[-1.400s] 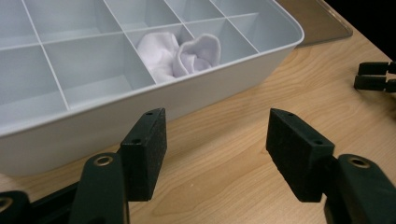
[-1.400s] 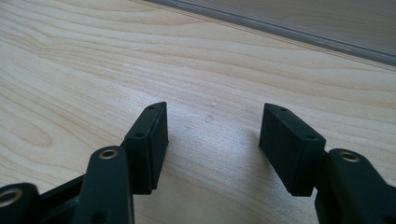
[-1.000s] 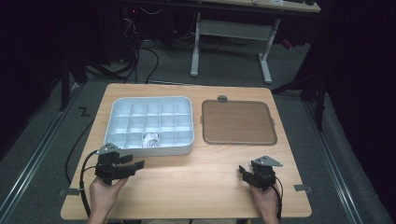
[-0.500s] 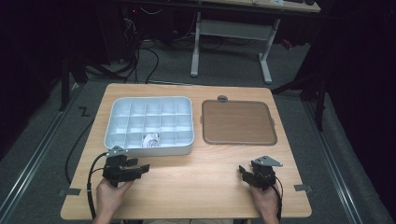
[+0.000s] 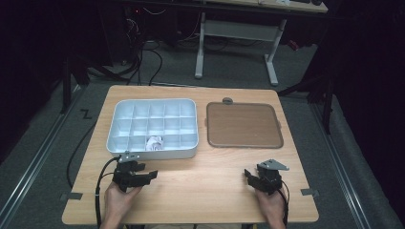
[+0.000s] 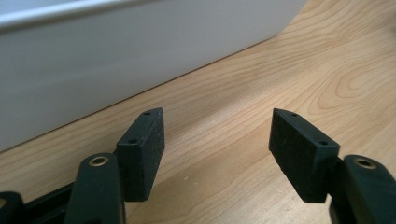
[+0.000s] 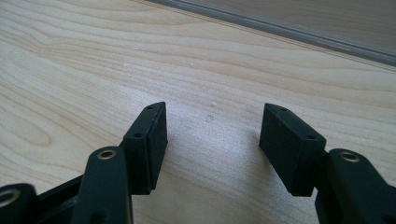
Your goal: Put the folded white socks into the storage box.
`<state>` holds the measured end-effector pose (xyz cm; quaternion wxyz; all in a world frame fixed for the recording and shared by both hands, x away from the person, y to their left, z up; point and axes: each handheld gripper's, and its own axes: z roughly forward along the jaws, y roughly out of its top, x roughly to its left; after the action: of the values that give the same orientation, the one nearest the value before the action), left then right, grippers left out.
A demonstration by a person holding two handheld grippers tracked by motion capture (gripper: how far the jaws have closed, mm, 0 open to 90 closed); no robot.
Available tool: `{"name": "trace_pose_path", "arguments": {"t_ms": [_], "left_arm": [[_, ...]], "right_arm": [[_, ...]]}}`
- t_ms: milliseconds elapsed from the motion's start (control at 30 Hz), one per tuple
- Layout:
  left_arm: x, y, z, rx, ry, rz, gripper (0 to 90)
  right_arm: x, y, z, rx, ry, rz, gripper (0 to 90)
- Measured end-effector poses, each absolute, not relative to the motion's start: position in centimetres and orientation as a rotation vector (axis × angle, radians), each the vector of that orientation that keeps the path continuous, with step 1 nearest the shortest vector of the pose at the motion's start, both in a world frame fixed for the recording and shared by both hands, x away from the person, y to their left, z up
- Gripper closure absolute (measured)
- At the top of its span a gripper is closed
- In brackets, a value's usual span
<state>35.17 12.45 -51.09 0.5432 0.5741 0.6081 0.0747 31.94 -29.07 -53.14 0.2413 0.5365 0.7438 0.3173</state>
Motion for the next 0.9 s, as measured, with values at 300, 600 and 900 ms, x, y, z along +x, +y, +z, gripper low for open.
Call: {"name": "trace_pose_path", "arguments": {"t_ms": [300,600,900], "left_arm": [[35.3,11.6,-52.3,1.403,1.434,0.247,36.1],[35.3,10.7,-53.4,1.45,1.376,0.311,35.2],[35.6,10.1,-54.3,1.465,1.328,0.368,34.7]], "right_arm": [[31.9,-29.1,-53.1,1.464,2.035,0.868,41.8],[31.9,-29.1,-53.1,1.464,2.035,0.867,41.6],[31.9,-29.1,-53.1,1.464,2.035,0.866,41.6]]}}
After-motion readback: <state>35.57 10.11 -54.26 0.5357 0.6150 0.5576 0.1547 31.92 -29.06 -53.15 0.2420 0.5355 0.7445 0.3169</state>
